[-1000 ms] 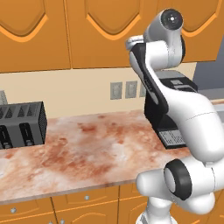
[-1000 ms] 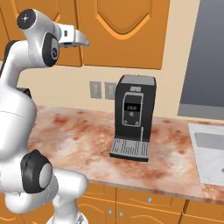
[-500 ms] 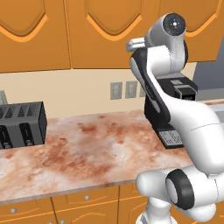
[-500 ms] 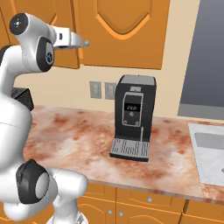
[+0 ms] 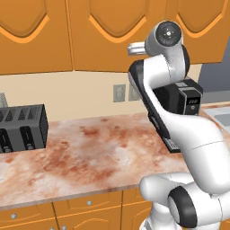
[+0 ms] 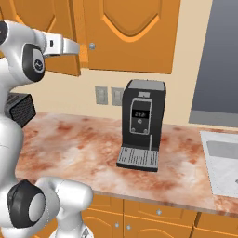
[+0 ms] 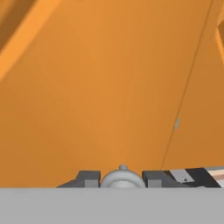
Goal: Open the cabinet, pick the kettle from the cabinet, and place it in the sink.
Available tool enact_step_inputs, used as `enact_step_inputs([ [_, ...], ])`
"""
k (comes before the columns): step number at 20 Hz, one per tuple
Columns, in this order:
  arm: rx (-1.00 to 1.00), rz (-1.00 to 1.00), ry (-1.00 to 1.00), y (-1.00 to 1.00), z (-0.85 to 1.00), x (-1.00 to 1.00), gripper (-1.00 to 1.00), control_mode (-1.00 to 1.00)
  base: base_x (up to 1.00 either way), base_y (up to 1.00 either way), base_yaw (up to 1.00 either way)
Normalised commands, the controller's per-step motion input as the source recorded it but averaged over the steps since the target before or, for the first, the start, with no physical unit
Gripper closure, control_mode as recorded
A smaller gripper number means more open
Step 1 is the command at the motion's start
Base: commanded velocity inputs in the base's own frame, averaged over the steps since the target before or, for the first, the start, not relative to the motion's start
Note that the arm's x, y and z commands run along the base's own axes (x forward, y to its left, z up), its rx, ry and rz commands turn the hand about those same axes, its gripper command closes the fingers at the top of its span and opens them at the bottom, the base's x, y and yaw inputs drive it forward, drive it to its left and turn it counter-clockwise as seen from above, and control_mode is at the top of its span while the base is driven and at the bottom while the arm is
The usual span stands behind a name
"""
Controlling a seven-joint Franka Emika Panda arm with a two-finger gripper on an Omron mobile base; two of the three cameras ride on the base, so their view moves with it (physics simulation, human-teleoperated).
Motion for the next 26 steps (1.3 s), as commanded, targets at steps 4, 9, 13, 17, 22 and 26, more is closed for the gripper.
enact_step_inputs([
  [4,0.0,-0.16,0.0,0.32,0.16,-0.36,1.0,-1.0,0.0,0.0,0.0],
  [9,0.0,-0.15,-0.01,0.34,0.17,-0.36,1.0,-1.0,0.0,0.0,0.0],
  [13,0.0,-0.12,-0.01,0.36,0.14,-0.33,1.0,-1.0,0.0,0.0,0.0],
  [17,0.0,-0.08,-0.08,0.4,0.09,-0.33,1.0,-1.0,0.0,0.0,0.0],
  [22,-0.01,-0.08,-0.07,0.46,0.07,-0.31,1.0,-1.0,0.0,0.0,0.0],
  [26,-0.03,-0.08,-0.01,0.48,0.05,-0.31,1.0,-1.0,0.0,0.0,0.0],
])
